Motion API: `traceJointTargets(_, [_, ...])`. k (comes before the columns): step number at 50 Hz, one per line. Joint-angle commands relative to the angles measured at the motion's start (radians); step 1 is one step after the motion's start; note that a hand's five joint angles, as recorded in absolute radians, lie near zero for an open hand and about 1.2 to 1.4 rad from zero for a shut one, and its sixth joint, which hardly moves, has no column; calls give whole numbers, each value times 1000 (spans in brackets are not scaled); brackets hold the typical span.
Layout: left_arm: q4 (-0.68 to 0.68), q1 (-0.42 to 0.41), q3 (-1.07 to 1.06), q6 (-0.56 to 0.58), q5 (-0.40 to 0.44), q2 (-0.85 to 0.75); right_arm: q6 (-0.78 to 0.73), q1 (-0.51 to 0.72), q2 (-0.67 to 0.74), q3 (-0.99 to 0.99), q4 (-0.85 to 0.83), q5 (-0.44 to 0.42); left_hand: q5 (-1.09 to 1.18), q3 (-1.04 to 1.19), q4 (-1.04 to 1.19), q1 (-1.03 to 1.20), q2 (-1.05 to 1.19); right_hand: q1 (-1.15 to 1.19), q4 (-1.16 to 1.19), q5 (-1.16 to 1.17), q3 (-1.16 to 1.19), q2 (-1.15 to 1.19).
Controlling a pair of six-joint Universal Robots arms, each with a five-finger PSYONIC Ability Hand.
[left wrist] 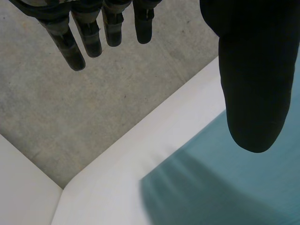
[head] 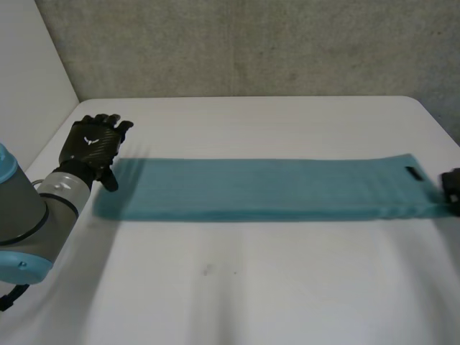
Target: Fold the laundry
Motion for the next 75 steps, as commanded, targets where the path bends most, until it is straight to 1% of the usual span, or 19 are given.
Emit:
traceJointTargets(1, [0,4,-7,0,0,3,-39,-111,-9,-107,-21,163,-27,6,7,2,10,440,206,256,214,221])
traceJointTargets(9, [0,2,-8,0,0,3,-27,-112,-16,-137,22,82,-27,6,7,2,10,440,206,256,214,221])
traceJointTargets(13, [1,2,-13,0,0,4,-2,-86,-29,-143,35,81,-27,6,7,2,10,440,206,256,214,221])
traceJointTargets(15, [0,2,-14,0,0,4,36,-12,-64,-149,35,77,-27,6,7,2,10,440,206,256,214,221])
traceJointTargets(18, [0,2,-16,0,-3,6,58,39,-87,-155,39,84,-27,6,7,2,10,440,206,256,214,221])
traceJointTargets(25, [1,-1,-33,0,0,9,49,46,-76,-155,45,81,-27,6,7,2,10,440,206,256,214,221])
traceJointTargets(27, [0,-1,-36,1,0,9,43,40,-75,-150,47,81,-27,6,7,2,10,440,206,256,214,221])
traceJointTargets(28, [1,-1,-39,1,0,9,30,27,-70,-144,51,81,-27,6,7,2,10,386,152,202,160,167])
traceJointTargets(29, [1,-1,-40,1,2,9,18,7,-63,-138,56,82,-27,6,7,2,10,243,9,59,17,24])
traceJointTargets(33, [1,-4,-40,1,2,9,-8,-30,-47,-131,64,85,-27,6,7,2,10,109,-125,-75,-116,-109])
traceJointTargets(34, [1,-5,-42,1,2,9,-13,-41,-46,-126,68,84,-27,6,7,2,10,-16,-250,-200,-241,-234])
traceJointTargets(38, [1,-7,-42,1,2,9,-17,-58,-47,-115,71,82,-27,6,7,2,10,-87,-321,-271,-313,-306])
traceJointTargets(40, [1,-8,-42,0,2,9,-20,-78,-50,-105,71,71,-27,6,7,2,10,-178,-412,-362,-404,-397])
traceJointTargets(46, [1,-11,-42,1,2,9,-40,-104,-52,-101,71,61,-27,6,7,2,10,-225,-459,-409,-451,-444])
traceJointTargets(54, [1,-15,-44,1,0,7,-131,-136,-39,-77,71,58,-27,6,7,2,10,-299,-533,-483,-524,-517])
traceJointTargets(58, [1,-16,-45,1,0,6,-174,-158,6,-74,70,54,-27,6,7,2,10,-313,-548,-498,-539,-532])
traceJointTargets(62, [1,-16,-45,1,0,4,-177,-165,27,-78,68,51,-27,6,7,2,10,-311,-545,-495,-536,-529])
traceJointTargets(68, [1,-19,-48,1,0,4,-169,-187,54,-80,65,-2,-27,6,7,2,10,-290,-524,-474,-516,-509])
traceJointTargets(75, [1,-21,-48,1,0,3,-160,-191,71,-81,59,-24,-27,6,7,2,10,-246,-480,-430,-472,-465])
